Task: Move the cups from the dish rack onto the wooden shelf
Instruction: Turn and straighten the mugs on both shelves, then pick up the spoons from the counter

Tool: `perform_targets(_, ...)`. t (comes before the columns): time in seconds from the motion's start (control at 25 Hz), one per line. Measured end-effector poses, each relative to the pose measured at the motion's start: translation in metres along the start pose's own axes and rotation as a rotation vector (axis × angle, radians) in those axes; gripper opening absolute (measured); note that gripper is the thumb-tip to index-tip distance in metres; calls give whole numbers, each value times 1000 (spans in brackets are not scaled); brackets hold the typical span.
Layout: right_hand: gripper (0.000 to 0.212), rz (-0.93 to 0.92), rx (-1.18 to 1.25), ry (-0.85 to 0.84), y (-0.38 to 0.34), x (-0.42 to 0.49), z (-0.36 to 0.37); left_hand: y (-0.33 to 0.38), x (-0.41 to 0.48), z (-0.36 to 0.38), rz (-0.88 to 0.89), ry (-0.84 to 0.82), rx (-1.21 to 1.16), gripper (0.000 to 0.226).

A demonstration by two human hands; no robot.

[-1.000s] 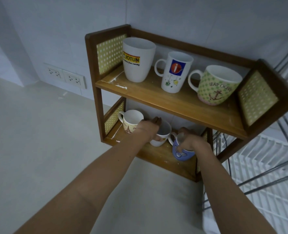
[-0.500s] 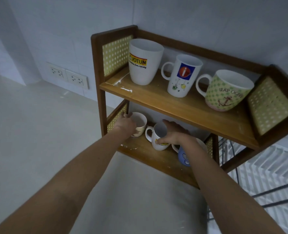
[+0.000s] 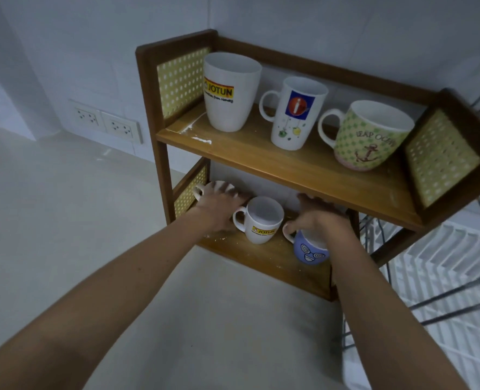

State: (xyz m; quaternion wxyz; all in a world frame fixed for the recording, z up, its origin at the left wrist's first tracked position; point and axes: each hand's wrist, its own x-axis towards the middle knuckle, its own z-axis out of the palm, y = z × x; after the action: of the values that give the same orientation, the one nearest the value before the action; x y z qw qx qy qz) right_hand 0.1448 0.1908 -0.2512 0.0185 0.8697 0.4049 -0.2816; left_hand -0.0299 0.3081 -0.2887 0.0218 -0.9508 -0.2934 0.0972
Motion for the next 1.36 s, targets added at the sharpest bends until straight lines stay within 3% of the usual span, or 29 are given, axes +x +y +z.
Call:
perform_targets(0.08,54,80,-180,72,12,-8,3,21,0,-1,88,34,-110,82)
perform_targets(0.16,48,48,-257,113,17,-10,10,39,2,0,55,42,-196,78)
perform_targets(0.52,66,-68,-223,99,25,-9,17,42,6,8,15,30,-110,76)
perform_targets(0.6,74,-62,-170,130,24,-15,23,50,-4,13,-31,73,-124,78)
perform_targets(0.72,74,-129,-32,432,29,-58,54,73,-36,29,-98,180,-217,80)
perform_targets(0.8,71,-299,135,523,41,-106,99,95,-69,47,-48,279,-308,75)
perform_targets(0.88,62,-364,278,496,69,-163,151,129,-108,66,74,420,-514,59)
perform_targets(1.0,41,-246,483,512,139,-222,195,189,-165,86,246,530,-705,43)
perform_targets(1.16,24,28,509,683,243,-261,208,285,-195,88,492,376,-750,34)
perform_targets(1.28,23,234,396,610,311,-270,203,364,-202,79,644,278,-688,23)
perform_targets(1.36,27,276,309,534,346,-269,195,413,-200,75,681,256,-621,19)
